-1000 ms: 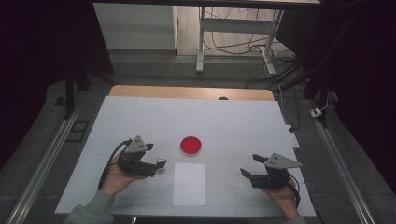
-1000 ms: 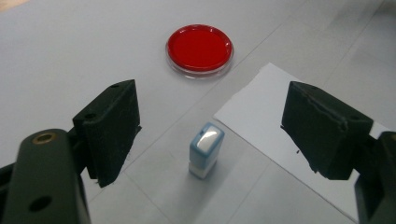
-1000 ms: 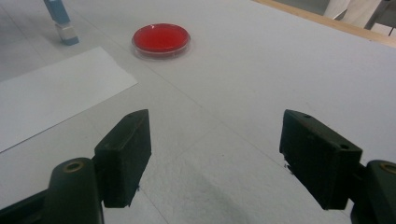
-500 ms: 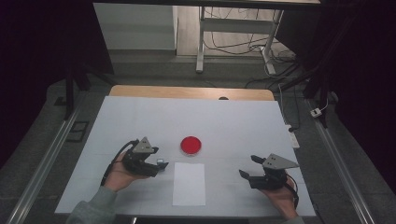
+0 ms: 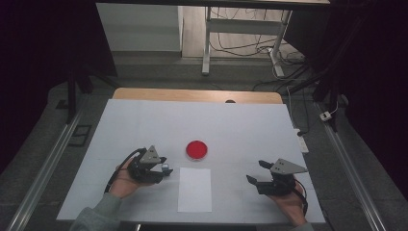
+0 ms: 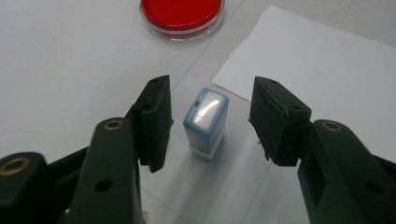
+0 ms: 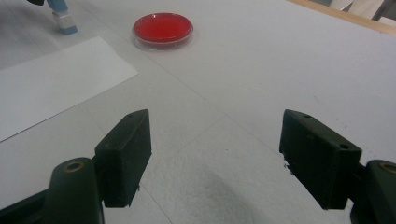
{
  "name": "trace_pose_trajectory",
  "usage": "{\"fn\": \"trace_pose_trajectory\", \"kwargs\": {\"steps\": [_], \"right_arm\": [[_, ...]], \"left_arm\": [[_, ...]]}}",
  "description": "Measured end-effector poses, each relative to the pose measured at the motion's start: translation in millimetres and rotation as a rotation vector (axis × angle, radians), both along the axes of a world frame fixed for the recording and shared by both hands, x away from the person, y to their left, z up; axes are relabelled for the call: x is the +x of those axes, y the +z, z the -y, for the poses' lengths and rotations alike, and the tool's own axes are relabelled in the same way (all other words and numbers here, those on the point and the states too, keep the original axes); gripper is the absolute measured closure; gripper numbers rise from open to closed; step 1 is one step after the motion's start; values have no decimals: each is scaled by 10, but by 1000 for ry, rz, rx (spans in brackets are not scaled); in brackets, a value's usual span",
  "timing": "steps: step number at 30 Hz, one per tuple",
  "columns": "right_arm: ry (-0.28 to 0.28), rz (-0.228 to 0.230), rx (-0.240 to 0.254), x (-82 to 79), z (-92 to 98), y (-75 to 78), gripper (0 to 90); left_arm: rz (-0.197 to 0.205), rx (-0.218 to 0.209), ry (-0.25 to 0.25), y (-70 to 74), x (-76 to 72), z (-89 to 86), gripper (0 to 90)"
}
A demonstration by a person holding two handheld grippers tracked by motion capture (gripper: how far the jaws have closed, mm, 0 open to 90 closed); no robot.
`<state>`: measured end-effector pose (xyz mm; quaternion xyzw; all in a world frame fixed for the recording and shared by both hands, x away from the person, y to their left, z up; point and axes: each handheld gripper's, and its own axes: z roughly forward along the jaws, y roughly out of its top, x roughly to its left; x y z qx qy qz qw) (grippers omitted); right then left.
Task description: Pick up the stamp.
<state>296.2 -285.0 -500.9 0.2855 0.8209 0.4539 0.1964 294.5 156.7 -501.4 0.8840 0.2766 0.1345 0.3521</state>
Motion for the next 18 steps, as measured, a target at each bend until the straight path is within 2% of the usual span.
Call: {"fn": "trace_pose_trajectory", "kwargs": {"steps": [11, 18], "right_arm": [[6, 1, 0, 18, -3, -8, 249], [0, -2, -7, 17, 5, -6, 250]], "left_arm": [[19, 17, -2, -44, 2, -4, 550], [31, 20, -9, -64, 8, -2, 634]]}}
